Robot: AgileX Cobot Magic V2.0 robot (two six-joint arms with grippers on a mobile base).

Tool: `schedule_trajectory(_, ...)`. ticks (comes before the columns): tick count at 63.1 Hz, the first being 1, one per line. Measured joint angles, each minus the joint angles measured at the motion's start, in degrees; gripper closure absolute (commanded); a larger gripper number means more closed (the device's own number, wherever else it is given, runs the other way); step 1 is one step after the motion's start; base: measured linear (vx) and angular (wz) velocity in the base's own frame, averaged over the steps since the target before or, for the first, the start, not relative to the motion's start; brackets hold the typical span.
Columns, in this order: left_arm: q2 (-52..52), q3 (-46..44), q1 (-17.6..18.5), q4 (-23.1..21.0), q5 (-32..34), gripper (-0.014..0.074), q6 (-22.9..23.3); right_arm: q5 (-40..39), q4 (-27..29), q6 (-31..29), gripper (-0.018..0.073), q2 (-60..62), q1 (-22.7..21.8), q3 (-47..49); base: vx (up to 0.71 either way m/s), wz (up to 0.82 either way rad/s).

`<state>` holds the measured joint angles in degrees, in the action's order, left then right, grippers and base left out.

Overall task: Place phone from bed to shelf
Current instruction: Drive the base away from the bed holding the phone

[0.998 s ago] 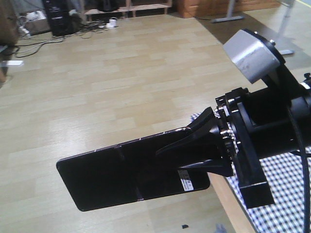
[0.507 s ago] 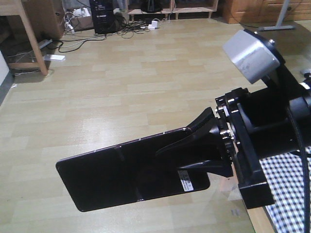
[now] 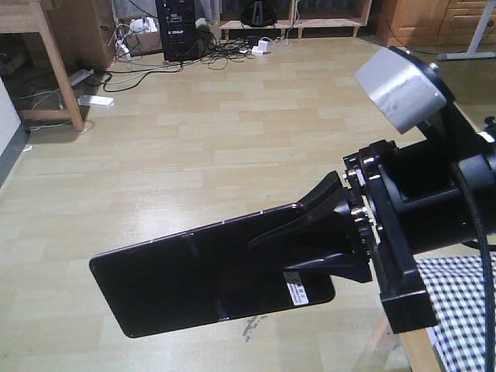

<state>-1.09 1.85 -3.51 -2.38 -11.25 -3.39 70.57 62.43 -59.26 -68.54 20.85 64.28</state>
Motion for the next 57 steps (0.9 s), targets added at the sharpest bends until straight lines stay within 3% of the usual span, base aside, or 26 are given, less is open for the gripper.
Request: schedule_trajectory(57, 0.0, 0.0, 0.0, 0.0, 0.0, 0.0595, 0.0, 0.0, 0.0, 0.0, 0.0561, 0.0, 0.0, 0.0, 0.33, 0.0)
